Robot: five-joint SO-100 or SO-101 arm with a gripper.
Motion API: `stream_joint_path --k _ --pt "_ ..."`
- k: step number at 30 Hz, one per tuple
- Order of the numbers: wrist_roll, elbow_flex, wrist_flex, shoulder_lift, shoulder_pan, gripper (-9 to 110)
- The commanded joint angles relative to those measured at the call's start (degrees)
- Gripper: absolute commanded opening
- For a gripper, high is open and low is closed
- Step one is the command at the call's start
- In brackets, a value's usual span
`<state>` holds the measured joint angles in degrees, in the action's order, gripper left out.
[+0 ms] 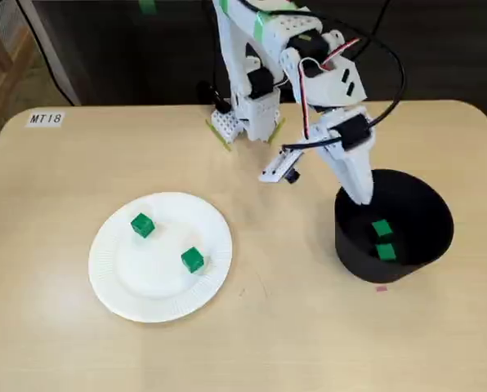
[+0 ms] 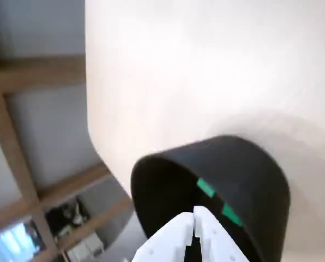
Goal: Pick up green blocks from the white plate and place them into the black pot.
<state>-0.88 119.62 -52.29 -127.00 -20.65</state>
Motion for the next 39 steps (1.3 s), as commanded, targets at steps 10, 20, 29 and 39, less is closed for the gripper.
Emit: stream_joint_path --k 10,20,29,39 --pt "6.24 -5.1 -18.11 1.85 37.62 -2" --pt "1.67 -19.16 -29.0 25.93 50.54 -2" --pt "0.18 -18.46 -17.05 32.61 56.16 -2" --pt "-3.78 -19.25 -14.15 36.39 56.6 32"
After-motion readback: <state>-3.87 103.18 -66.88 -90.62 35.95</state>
